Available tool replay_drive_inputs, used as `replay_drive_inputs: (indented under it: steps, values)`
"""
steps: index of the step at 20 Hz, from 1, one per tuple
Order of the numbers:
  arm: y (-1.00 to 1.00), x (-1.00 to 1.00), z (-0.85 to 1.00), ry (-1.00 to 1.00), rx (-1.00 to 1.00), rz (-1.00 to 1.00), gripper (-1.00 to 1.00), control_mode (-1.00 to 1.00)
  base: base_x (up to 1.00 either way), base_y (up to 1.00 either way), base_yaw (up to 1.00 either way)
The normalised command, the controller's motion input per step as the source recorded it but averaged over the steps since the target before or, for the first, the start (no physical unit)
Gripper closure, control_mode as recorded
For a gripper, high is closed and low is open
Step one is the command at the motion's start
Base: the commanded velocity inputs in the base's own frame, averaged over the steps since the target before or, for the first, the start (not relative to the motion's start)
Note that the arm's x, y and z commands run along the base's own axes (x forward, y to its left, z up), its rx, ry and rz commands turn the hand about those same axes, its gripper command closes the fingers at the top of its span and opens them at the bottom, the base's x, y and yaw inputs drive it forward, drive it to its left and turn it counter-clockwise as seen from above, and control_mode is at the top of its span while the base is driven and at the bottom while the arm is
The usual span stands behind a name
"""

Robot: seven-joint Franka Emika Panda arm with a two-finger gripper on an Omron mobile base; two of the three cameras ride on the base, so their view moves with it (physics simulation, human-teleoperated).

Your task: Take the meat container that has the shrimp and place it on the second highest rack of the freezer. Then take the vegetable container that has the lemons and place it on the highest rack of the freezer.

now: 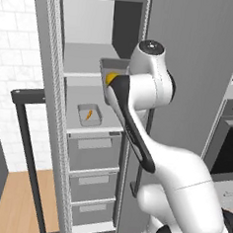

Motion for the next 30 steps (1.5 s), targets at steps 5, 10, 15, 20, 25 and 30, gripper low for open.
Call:
replay_drive_inputs:
  steps: [5,10,15,20,25,30]
  values:
    - [0.30,0.50,0.05,0.00,0.00,0.00,1.00,-1.00,0.00,0.00,0.00]
    - [0.19,0.69,0.07,0.00,0.00,0.00,1.00,-1.00,0.00,0.00,0.00]
    - [0.06,0.64,0.09,-0.01,0.00,0.00,1.00,-1.00,0.00,0.00,0.00]
    - [0.02,0.63,0.05,-0.01,0.00,0.00,1.00,-1.00,0.00,0.00,0.00]
    - [0.08,0.60,0.00,-0.01,0.00,0.00,1.00,-1.00,0.00,0.00,0.00]
    - [0.11,0.52,0.00,-0.02,0.00,0.00,1.00,-1.00,0.00,0.00,0.00]
